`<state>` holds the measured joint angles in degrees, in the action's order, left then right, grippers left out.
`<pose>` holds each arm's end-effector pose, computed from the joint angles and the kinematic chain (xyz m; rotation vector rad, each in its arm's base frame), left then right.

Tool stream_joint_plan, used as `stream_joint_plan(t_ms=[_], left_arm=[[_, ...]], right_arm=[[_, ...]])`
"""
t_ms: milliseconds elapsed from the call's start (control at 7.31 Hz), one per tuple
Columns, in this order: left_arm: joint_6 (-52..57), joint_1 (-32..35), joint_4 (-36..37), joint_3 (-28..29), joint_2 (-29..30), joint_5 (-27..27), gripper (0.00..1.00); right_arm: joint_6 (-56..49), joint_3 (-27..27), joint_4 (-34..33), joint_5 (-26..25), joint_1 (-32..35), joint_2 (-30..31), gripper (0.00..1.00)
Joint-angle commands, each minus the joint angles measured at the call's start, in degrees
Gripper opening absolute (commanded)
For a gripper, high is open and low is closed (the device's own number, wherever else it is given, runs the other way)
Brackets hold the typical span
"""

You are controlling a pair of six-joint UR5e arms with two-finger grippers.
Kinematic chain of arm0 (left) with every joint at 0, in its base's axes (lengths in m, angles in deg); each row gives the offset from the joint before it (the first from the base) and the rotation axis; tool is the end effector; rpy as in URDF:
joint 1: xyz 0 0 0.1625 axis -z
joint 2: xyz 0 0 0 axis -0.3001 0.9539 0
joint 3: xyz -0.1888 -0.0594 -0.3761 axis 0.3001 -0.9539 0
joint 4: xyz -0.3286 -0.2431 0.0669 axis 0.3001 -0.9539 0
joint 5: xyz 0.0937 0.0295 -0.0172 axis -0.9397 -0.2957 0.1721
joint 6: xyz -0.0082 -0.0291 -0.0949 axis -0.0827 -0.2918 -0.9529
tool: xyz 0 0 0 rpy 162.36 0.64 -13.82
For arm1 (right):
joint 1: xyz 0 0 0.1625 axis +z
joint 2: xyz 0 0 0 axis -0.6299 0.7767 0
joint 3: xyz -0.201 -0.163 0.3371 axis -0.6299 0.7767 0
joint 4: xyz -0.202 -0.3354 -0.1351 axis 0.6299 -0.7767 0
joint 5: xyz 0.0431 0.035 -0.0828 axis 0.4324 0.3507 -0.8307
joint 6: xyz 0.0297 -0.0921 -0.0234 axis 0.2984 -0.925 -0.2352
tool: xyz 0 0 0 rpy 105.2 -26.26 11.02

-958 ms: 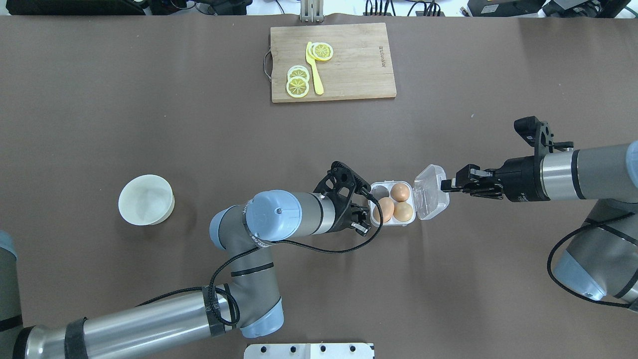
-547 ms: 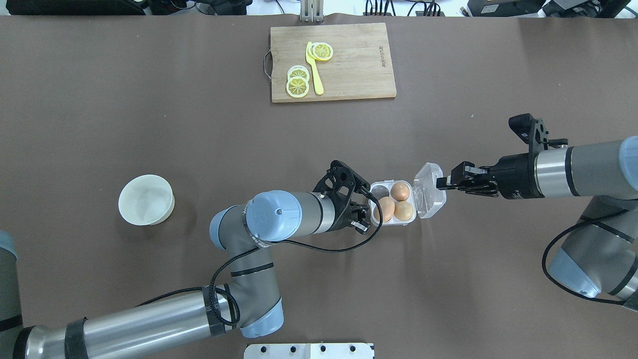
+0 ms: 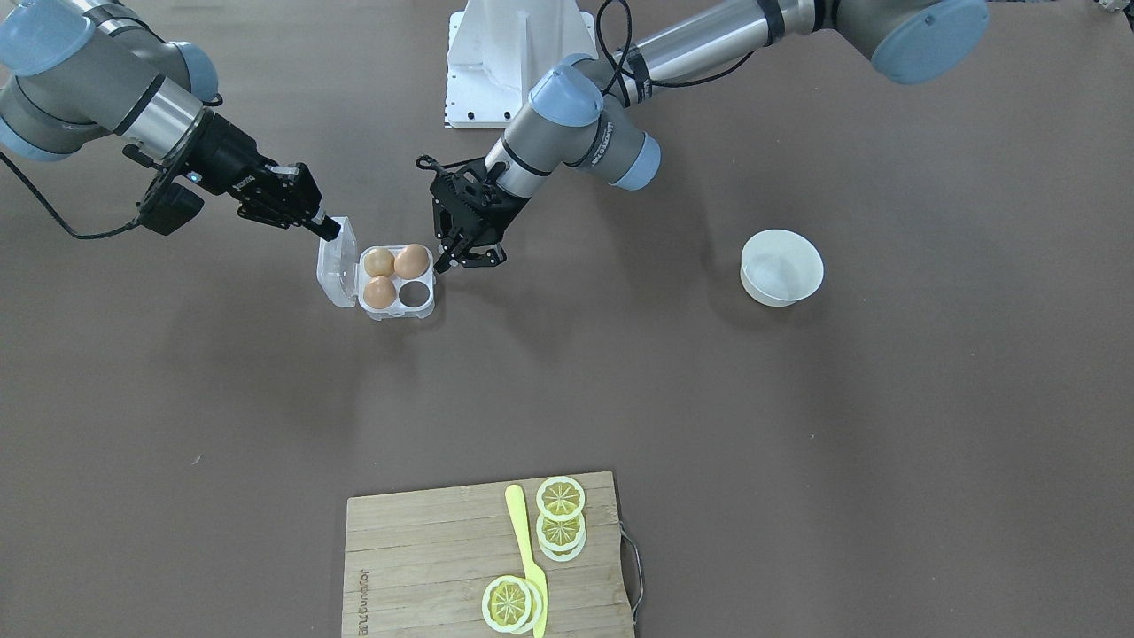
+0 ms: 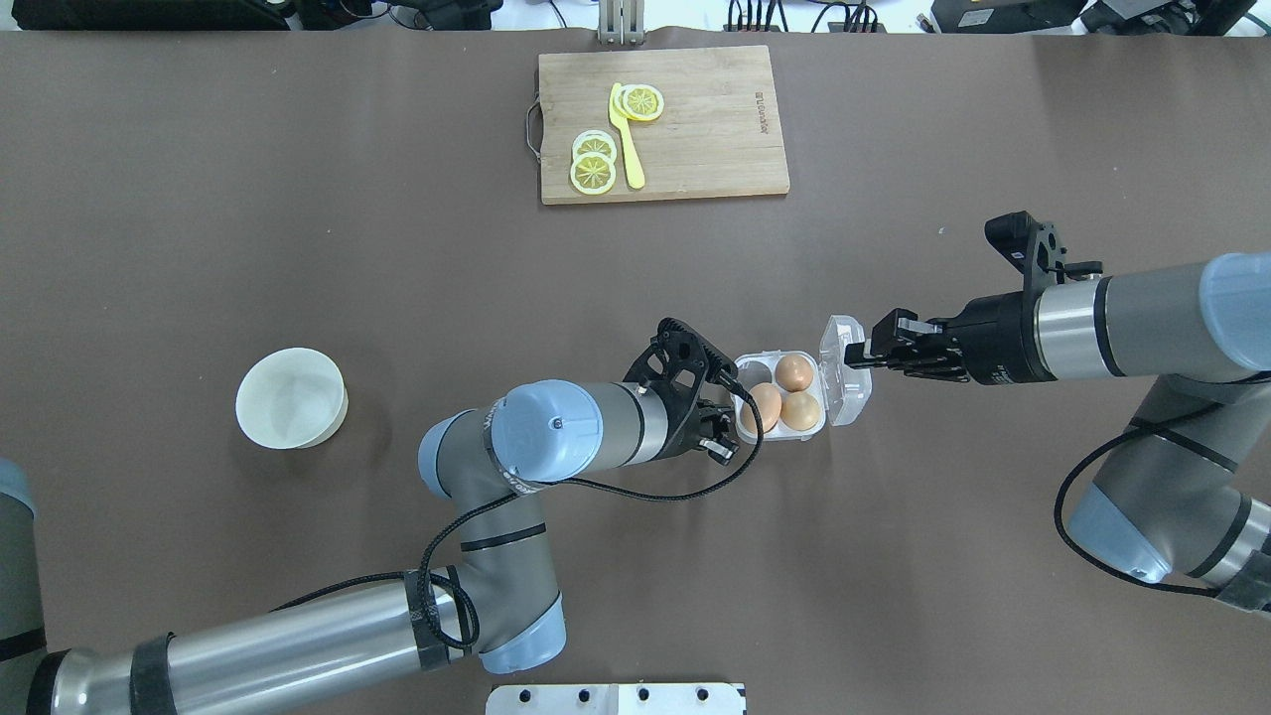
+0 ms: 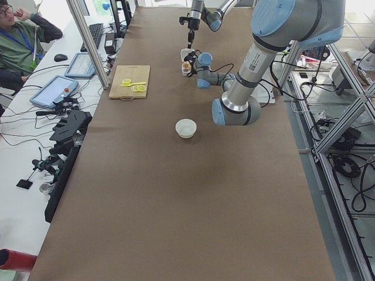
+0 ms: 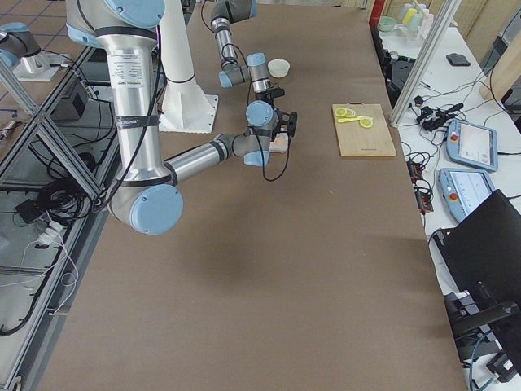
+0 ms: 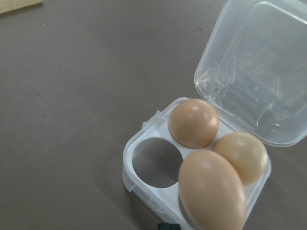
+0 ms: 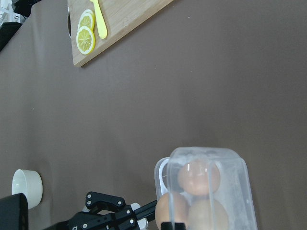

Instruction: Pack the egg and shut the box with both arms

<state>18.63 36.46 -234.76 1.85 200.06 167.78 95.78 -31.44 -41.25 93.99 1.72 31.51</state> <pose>0.6881 -0.3732 0.1769 0.8120 1.2196 0.4890 -0.3324 -0.3987 0.3630 0.0808 -1.4588 0.2393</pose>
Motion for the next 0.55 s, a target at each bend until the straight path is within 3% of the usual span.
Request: stream_joint_plan(t_ms=[0,411], left_arm=[[-0.03,0.08,0.00,0.00,-0.08,0.00,0.00],[-0.03,0.08,0.00,0.00,-0.08,0.00,0.00]], right_arm=[[0.09,-0.50,-1.51,-0.16,-0.24,-0.68,0.39],[0.26,-0.50,-3.87,-0.24,-0.42,-3.05,0.39]])
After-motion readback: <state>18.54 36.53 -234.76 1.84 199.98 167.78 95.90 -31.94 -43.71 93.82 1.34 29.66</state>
